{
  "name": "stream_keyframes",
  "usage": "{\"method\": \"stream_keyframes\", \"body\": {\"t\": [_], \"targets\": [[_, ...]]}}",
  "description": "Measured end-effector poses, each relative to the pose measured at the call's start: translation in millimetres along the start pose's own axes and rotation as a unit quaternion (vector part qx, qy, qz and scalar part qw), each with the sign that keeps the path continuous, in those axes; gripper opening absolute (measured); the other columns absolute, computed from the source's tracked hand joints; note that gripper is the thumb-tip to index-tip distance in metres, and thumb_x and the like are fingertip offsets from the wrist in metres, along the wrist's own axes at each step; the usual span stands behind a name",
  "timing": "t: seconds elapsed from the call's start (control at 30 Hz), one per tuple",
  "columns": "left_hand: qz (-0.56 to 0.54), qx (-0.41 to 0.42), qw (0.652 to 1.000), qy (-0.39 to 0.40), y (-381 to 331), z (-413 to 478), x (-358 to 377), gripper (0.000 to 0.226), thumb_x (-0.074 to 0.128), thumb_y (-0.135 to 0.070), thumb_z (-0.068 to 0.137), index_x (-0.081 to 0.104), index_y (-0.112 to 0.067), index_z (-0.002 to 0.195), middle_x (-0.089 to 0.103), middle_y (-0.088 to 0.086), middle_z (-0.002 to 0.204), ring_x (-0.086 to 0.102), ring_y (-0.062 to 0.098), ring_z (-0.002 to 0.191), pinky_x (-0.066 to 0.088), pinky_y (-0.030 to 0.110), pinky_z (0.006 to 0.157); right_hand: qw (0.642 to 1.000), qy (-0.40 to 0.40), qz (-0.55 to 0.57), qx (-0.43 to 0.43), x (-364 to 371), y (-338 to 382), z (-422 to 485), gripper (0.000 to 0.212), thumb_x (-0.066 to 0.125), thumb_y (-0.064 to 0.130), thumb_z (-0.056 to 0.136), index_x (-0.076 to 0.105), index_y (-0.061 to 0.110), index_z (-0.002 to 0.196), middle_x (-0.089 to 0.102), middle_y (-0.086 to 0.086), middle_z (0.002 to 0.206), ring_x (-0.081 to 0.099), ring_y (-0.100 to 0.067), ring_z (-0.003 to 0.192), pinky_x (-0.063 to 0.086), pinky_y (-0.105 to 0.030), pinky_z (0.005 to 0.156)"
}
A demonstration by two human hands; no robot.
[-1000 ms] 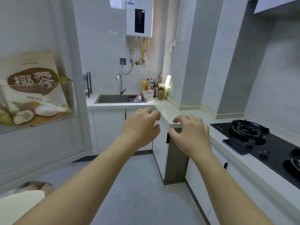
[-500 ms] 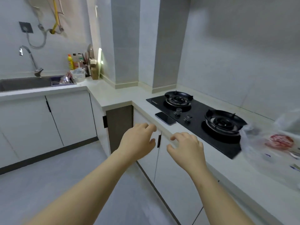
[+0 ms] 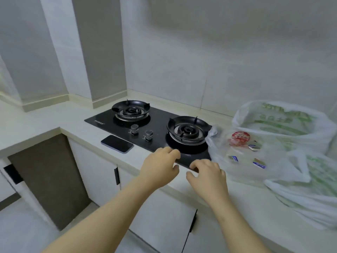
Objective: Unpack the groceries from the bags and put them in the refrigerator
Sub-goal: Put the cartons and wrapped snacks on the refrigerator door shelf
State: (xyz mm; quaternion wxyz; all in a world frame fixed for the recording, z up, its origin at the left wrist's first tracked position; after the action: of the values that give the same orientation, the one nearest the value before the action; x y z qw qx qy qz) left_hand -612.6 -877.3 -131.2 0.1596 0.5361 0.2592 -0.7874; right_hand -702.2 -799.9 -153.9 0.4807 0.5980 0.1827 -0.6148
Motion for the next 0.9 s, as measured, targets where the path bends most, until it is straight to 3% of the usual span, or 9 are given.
{"method": "stream_keyframes", "body": {"t": [0.2, 0.4, 0.7, 0.9], "targets": [[-0.034, 0.086, 0.995, 0.033, -7, 80, 33, 0.030, 0.046, -0.026, 0.091, 0.051, -0.020, 0.121, 0.054, -0.004, 0.113, 0.048, 0.016, 0.106, 0.044, 0.027, 0.075, 0.995, -0.011, -0.012, 0.103, 13, -42, 49, 0.028, 0.049, 0.037, 0.089, 0.055, 0.031, 0.115, 0.054, 0.010, 0.120, 0.042, -0.017, 0.115, 0.030, -0.028, 0.093], [-0.058, 0.167, 0.982, 0.072, -35, 136, 72, 0.031, 0.046, -0.026, 0.092, 0.053, -0.018, 0.121, 0.055, 0.000, 0.112, 0.050, 0.018, 0.104, 0.047, 0.031, 0.080, 0.980, -0.035, -0.007, 0.194, 16, -88, 72, 0.027, 0.048, 0.035, 0.089, 0.057, 0.031, 0.114, 0.055, 0.008, 0.121, 0.044, -0.018, 0.116, 0.032, -0.029, 0.092], [-0.109, 0.190, 0.973, 0.079, -88, 195, 110, 0.037, 0.046, -0.023, 0.092, 0.048, -0.019, 0.128, 0.056, 0.002, 0.116, 0.054, 0.023, 0.104, 0.047, 0.033, 0.081, 0.956, -0.106, 0.031, 0.272, -4, -183, 93, 0.014, 0.055, 0.024, 0.086, 0.065, 0.022, 0.096, 0.063, 0.001, 0.104, 0.054, -0.025, 0.105, 0.041, -0.033, 0.083], [-0.099, 0.163, 0.976, 0.103, -123, 233, 154, 0.033, 0.045, -0.025, 0.093, 0.051, -0.022, 0.125, 0.053, -0.002, 0.121, 0.051, 0.018, 0.109, 0.042, 0.027, 0.079, 0.965, -0.081, 0.036, 0.247, -14, -242, 122, 0.021, 0.055, 0.021, 0.088, 0.064, 0.016, 0.106, 0.063, -0.004, 0.109, 0.050, -0.024, 0.109, 0.041, -0.033, 0.090]]}}
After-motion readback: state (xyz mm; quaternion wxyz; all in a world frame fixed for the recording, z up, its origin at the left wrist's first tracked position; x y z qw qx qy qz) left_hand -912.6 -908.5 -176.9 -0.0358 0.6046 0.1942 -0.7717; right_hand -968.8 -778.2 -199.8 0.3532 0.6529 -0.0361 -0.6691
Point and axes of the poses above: each hand's wrist, its own z-axis towards the middle knuckle, its own x-axis out of the palm, y = z × x, the point moved 10 cm from there along z, towards the middle knuckle
